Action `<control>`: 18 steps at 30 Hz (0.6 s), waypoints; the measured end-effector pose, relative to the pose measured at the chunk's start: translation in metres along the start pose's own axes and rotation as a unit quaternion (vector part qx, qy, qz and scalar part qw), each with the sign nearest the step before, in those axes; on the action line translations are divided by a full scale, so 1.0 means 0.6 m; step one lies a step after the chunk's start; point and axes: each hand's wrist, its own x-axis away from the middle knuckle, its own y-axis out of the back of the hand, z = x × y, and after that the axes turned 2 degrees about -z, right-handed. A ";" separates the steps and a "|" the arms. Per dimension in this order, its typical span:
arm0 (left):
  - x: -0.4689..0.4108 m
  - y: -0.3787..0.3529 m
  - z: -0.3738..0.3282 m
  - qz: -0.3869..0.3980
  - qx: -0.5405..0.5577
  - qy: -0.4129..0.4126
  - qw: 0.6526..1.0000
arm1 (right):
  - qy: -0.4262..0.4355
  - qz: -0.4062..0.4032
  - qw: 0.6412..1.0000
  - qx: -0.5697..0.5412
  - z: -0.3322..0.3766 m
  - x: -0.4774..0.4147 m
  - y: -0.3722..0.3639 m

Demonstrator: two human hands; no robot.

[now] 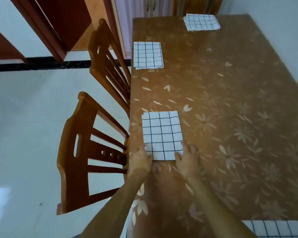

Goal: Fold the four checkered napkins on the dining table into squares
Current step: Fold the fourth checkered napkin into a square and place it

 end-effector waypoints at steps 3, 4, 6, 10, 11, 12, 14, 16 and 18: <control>-0.007 0.012 0.008 -0.017 0.019 0.009 1.000 | 0.027 -0.013 0.999 -0.021 0.005 -0.010 -0.005; -0.008 0.016 0.013 -0.019 0.016 0.011 1.000 | 0.034 -0.005 0.999 -0.022 0.008 -0.009 -0.008; -0.006 0.027 0.023 -0.021 -0.005 0.006 1.000 | 0.052 0.012 0.998 -0.026 0.019 -0.003 -0.014; -0.002 0.043 0.042 -0.023 -0.034 -0.006 0.999 | 0.110 0.016 0.993 -0.025 0.043 0.006 -0.029; 0.000 0.044 0.045 -0.019 -0.043 -0.010 0.999 | 0.110 0.008 0.994 -0.022 0.048 0.008 -0.032; 0.002 0.046 0.046 -0.014 -0.052 -0.015 0.998 | 0.104 -0.002 0.994 -0.026 0.052 0.009 -0.036; 0.002 0.049 0.046 -0.011 -0.071 -0.029 0.997 | 0.080 -0.010 0.996 -0.042 0.057 0.011 -0.037; -0.001 0.049 0.046 -0.003 -0.088 -0.048 0.995 | 0.061 -0.001 0.997 -0.052 0.053 0.010 -0.037; -0.002 0.047 0.044 0.018 -0.114 -0.067 0.991 | 0.050 0.009 0.997 -0.063 0.046 0.006 -0.034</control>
